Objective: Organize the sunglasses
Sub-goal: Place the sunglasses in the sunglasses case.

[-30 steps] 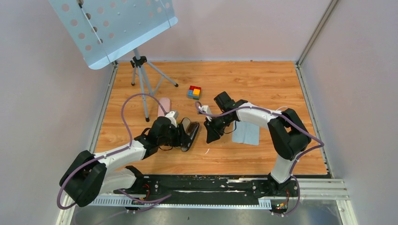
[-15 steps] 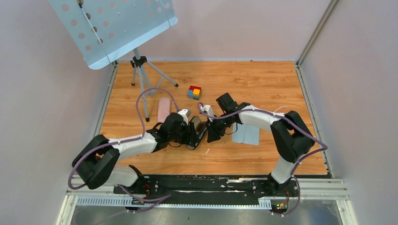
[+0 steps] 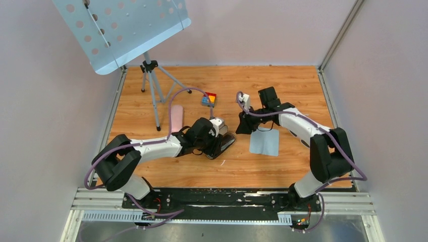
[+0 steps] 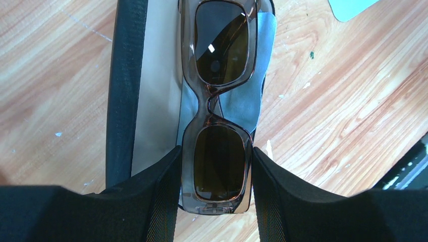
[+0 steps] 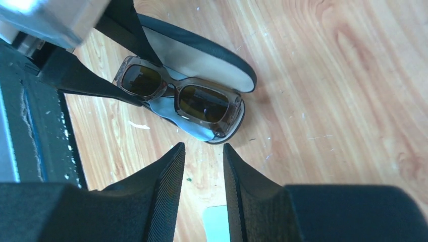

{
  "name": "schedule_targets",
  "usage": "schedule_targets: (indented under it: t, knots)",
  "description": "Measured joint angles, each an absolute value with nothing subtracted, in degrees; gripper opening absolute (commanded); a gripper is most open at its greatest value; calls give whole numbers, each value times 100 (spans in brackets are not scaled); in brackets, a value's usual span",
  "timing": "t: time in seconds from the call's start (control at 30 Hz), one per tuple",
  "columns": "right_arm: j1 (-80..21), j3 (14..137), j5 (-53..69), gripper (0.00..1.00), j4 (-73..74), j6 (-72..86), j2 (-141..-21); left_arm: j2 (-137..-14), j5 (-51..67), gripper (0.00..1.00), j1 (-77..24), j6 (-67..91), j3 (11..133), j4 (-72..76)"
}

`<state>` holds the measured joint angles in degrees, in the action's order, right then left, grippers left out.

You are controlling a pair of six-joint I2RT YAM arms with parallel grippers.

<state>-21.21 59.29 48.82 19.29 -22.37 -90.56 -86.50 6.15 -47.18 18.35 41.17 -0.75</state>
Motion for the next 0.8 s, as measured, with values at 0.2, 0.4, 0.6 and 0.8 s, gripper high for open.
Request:
schedule_targets:
  t: [0.2, 0.4, 0.6, 0.8]
  knots:
    - [-2121, 6152, 4829, 45, 2110, -3249, -8873, -8707, 384, 40, -4960, 1238, 4158, -106]
    - [-2128, 7579, 5063, 50, 3015, -5107, -9478, -8705, -102, 41, -5301, 668, 4156, -141]
    - [-2386, 8176, 4928, 49, 4300, -7260, -10027, -8705, -298, 41, -5441, 338, 4136, -113]
    - [-2681, 8090, 4724, 49, 4849, -8204, -10289, -8687, -375, 41, -5463, 91, 4077, -23]
